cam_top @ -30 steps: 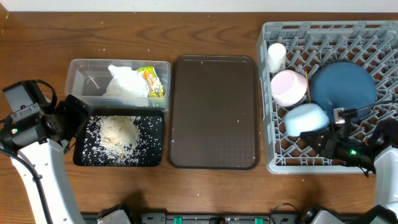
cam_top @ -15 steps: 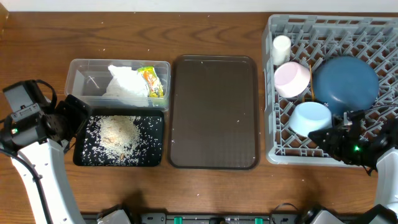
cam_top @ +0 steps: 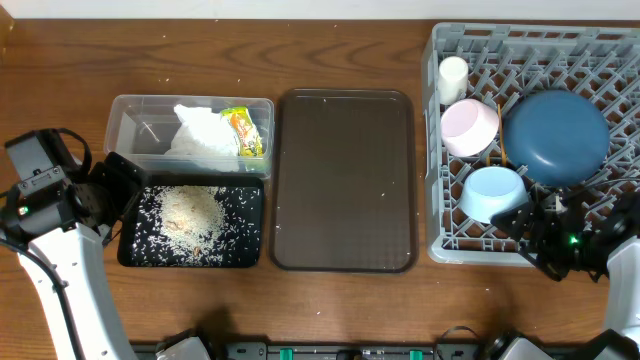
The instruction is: Sort waste into correct bins and load items into the dishwasher rack
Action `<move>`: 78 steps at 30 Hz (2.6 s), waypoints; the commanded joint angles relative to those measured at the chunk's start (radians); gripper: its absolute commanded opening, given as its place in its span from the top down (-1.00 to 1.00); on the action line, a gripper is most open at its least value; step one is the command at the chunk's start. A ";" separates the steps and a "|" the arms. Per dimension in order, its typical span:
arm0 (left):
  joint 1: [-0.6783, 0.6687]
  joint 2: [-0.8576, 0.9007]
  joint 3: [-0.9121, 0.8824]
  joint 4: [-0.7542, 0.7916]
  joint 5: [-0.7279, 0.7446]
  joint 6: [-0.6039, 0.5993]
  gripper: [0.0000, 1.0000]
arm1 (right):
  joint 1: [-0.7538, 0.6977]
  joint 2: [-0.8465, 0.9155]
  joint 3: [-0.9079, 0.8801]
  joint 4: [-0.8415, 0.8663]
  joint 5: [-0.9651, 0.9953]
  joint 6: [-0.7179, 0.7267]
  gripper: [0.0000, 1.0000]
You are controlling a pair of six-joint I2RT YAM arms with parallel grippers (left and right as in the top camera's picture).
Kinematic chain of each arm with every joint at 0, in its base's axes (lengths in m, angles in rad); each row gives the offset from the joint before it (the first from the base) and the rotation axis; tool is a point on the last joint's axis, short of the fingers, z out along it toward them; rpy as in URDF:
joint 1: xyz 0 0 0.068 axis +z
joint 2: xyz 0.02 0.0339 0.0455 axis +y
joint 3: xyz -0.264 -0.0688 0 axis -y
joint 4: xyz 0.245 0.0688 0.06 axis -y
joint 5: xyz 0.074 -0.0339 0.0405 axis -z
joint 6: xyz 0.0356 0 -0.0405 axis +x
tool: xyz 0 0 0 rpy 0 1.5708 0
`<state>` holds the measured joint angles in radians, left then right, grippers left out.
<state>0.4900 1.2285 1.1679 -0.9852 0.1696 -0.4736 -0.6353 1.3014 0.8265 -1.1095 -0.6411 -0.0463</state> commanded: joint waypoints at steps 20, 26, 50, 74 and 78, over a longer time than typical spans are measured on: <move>0.005 0.000 0.018 -0.002 -0.006 0.005 -0.84 | 0.396 -0.064 0.401 0.017 0.469 0.158 -0.87; 0.005 0.000 0.018 -0.002 -0.006 0.005 -0.84 | 0.465 -0.003 0.372 0.124 0.491 0.132 -0.82; 0.004 0.000 0.018 -0.002 -0.006 0.005 -0.84 | 0.521 0.217 0.370 0.129 0.176 -0.024 -0.98; 0.005 0.000 0.018 -0.002 -0.006 0.005 -0.84 | 0.788 0.217 0.497 0.208 0.383 -0.003 -0.98; 0.004 0.000 0.018 -0.002 -0.006 0.005 -0.84 | 0.851 0.223 0.496 0.209 0.488 0.092 -0.98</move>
<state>0.4900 1.2285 1.1679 -0.9848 0.1696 -0.4736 0.1795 1.5120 1.3094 -0.9031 -0.2581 -0.0322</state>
